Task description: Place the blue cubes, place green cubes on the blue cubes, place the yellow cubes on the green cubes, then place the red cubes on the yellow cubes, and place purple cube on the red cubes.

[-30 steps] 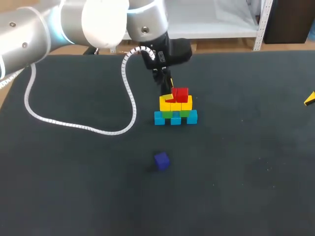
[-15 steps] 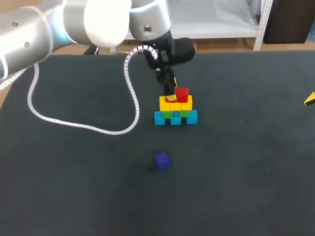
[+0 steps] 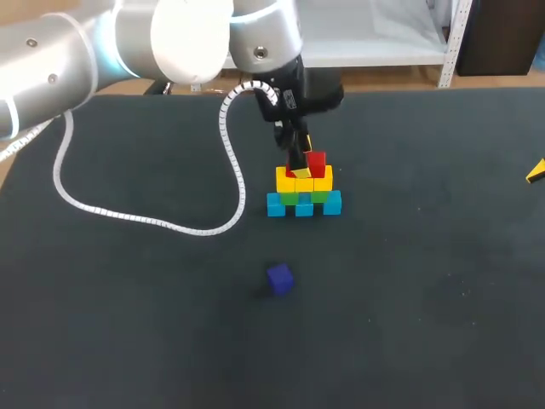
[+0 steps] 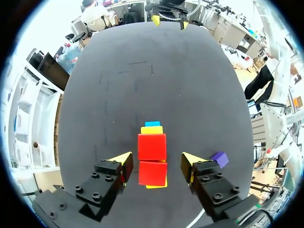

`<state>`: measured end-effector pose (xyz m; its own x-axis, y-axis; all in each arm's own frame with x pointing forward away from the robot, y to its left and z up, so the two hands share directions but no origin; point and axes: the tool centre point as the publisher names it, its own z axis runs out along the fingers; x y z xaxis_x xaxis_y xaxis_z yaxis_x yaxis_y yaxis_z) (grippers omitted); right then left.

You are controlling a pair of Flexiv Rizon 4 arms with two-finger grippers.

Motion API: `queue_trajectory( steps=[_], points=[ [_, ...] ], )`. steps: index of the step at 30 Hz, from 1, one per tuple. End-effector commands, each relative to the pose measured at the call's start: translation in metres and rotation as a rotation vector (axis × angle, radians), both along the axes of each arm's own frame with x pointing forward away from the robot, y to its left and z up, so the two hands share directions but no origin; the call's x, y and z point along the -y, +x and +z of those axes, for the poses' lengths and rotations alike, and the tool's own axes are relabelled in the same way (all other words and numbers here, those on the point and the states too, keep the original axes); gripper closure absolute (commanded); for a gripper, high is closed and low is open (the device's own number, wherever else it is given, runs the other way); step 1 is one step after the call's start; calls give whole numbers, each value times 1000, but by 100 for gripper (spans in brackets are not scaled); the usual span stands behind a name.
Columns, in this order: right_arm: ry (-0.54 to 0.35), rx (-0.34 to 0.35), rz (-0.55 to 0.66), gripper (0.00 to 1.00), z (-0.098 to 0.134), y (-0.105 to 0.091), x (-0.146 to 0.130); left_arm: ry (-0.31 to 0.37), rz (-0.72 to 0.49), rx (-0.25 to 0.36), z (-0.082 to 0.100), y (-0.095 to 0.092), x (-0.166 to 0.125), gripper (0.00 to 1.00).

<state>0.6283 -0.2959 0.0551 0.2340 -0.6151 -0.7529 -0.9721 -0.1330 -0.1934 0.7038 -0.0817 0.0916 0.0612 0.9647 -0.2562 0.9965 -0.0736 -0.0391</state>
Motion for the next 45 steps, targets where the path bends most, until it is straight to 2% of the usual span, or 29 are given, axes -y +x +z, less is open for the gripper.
queue_trajectory(
  steps=[1,10,45],
  points=[
    [2,1,1,0,-1,1,0,4,-7,-4,-1,7,4,34],
    [2,1,1,0,-1,1,0,2,-7,1,-2,13,5,36],
    [2,1,1,0,-1,1,0,2,-17,1,-4,23,6,31]
  ],
)
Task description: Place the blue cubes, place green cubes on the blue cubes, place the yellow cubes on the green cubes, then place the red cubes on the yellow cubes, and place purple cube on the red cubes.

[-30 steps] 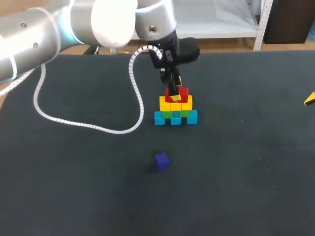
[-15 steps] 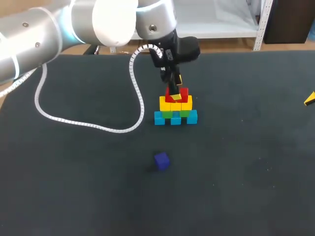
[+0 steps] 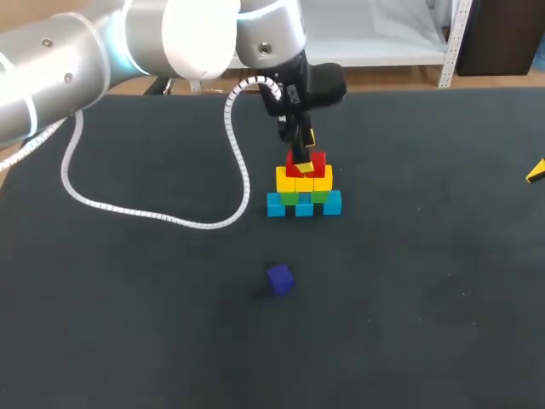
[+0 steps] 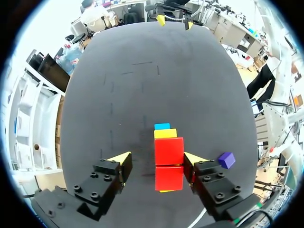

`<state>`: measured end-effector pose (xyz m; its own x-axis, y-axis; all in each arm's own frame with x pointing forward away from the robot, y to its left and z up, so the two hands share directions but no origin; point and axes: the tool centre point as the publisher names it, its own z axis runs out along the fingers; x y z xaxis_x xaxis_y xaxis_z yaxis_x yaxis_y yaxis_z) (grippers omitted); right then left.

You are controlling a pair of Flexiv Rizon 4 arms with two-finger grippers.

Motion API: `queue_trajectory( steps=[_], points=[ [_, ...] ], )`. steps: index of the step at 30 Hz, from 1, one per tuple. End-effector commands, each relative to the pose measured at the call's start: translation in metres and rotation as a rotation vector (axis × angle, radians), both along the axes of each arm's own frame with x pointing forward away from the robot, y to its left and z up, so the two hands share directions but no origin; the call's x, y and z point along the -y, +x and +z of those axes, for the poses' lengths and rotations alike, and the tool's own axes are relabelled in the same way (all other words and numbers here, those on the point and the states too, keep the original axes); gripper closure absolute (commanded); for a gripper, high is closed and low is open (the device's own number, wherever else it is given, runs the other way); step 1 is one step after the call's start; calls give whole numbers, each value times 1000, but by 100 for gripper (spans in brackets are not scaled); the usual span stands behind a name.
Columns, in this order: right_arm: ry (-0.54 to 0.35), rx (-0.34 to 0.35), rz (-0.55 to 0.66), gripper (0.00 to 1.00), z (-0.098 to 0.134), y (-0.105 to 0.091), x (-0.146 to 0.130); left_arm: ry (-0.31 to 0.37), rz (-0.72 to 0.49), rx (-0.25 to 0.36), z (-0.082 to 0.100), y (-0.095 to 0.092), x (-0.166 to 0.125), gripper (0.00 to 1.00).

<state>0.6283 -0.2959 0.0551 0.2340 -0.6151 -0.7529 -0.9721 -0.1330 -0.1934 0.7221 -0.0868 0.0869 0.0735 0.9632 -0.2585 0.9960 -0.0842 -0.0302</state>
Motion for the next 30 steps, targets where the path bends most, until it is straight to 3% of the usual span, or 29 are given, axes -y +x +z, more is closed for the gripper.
queue_trajectory(
  steps=[1,11,12,14,22,30],
  points=[
    [2,1,1,0,-1,1,0,5,-6,-8,0,5,1,31],
    [2,1,1,0,-1,1,0,1,-12,-11,1,3,1,22],
    [2,1,1,0,-1,1,0,-3,-18,-13,2,2,1,18],
    [2,1,1,0,-1,1,0,-17,-26,-16,5,-1,1,0],
    [2,1,1,0,-1,1,0,-95,-75,27,30,-16,-18,0],
    [2,1,1,0,-1,1,0,-204,-147,98,62,-36,-81,0]
  ],
)
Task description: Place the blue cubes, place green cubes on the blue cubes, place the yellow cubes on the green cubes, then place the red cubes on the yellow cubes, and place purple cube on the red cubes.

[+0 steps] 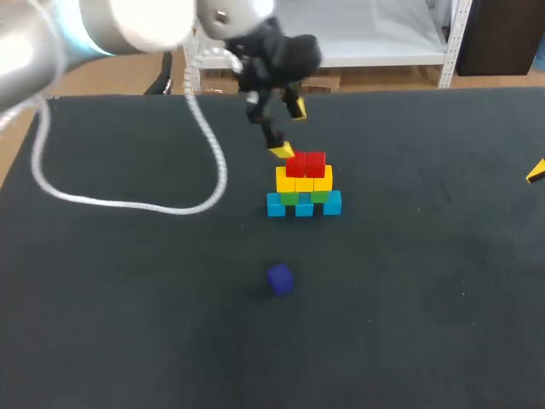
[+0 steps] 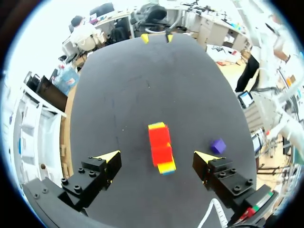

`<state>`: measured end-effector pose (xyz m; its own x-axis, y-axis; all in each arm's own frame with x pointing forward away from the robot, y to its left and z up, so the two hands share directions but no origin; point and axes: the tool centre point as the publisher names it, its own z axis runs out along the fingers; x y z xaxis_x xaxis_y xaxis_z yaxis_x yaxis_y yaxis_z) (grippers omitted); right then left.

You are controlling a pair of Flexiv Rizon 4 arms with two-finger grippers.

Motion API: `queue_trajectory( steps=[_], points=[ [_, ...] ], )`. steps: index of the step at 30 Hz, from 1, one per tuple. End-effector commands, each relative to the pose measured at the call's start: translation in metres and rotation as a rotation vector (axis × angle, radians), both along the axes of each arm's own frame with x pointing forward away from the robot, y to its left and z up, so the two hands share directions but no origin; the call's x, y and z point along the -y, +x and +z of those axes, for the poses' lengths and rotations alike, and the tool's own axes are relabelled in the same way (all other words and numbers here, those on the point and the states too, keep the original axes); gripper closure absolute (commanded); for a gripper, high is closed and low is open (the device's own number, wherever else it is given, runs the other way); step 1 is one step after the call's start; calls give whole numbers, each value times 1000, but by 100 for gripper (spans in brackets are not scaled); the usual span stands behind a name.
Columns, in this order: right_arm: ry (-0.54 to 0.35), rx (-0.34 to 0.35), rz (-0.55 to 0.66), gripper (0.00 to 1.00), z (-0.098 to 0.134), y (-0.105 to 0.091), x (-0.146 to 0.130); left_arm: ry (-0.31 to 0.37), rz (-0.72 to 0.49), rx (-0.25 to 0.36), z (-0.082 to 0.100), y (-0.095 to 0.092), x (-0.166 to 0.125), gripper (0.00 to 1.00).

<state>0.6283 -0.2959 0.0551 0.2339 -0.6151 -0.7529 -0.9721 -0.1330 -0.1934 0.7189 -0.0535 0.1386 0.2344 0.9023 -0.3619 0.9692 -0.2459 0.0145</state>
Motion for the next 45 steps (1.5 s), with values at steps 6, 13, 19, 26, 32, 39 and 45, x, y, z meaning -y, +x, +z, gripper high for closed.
queue_trajectory(
  steps=[6,13,19,26,32,39,45],
  points=[
    [2,1,1,0,-1,1,0,-77,3,49,10,-56,-100,0],
    [2,1,1,0,-1,1,0,-40,85,-60,-3,-102,-120,0],
    [2,1,1,0,-1,1,0,-86,-90,-38,-1,-144,-103,0],
    [2,1,1,0,-1,1,0,-43,-493,-9,-14,-178,-91,0],
    [2,1,1,0,-1,1,0,26,-788,45,-31,-189,-78,0],
    [2,1,1,0,-1,1,0,99,-974,88,-58,-202,-57,0],
    [2,1,1,0,-1,1,0,109,-1012,97,-72,-201,-35,0]
  ],
)
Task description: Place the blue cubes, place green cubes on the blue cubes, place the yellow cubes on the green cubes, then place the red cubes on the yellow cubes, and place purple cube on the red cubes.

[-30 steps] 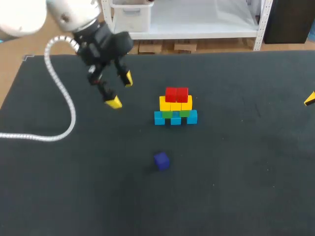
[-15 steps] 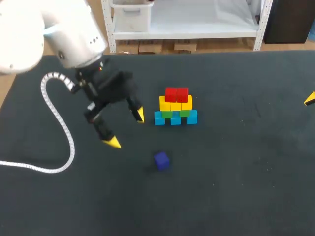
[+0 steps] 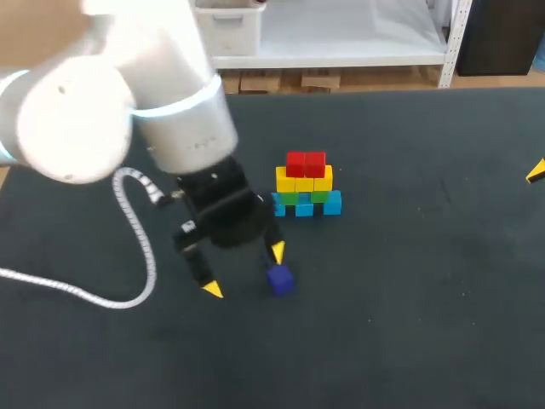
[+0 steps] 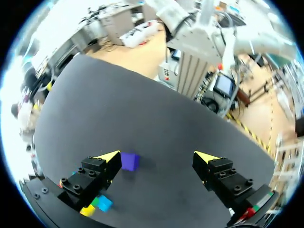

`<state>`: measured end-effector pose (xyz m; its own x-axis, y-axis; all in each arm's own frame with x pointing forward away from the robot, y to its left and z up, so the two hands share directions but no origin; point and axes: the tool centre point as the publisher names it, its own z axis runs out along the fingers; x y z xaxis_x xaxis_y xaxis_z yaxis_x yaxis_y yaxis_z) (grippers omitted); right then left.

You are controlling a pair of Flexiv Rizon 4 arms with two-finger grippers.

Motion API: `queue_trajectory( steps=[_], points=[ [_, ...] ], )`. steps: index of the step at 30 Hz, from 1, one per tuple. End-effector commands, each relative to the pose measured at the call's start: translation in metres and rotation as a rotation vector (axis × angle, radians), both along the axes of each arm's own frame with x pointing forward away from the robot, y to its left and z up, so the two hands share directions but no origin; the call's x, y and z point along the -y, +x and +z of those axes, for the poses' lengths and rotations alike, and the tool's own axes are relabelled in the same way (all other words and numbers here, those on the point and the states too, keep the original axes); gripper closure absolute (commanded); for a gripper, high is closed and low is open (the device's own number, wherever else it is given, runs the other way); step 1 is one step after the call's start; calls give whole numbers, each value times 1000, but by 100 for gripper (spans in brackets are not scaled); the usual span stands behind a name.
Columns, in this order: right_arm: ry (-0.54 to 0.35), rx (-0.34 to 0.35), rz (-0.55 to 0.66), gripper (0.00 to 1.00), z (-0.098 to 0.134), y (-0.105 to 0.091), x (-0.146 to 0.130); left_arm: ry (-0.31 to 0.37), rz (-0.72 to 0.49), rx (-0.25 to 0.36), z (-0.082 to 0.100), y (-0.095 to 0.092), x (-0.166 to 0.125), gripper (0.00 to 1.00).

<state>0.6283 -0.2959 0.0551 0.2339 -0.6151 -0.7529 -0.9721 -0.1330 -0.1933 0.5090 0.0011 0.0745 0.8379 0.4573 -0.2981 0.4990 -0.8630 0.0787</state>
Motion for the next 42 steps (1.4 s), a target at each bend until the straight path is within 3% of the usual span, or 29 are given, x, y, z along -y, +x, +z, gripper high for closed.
queue_trajectory(
  steps=[1,3,7,13,19,27,42],
  points=[
    [2,1,1,0,-1,1,0,94,-207,31,-10,11,23,0],
    [2,1,1,0,-1,1,0,113,-230,66,-15,12,27,0],
    [2,1,1,0,-1,1,0,128,-215,78,-25,16,32,0],
    [2,1,1,0,-1,1,0,184,-80,86,-42,32,33,0],
    [2,1,1,0,-1,1,0,187,42,88,-47,45,39,0],
    [2,1,1,0,-1,1,0,168,99,78,-53,47,43,0],
    [2,1,1,0,-1,1,0,207,130,99,-69,51,31,3]
  ],
)
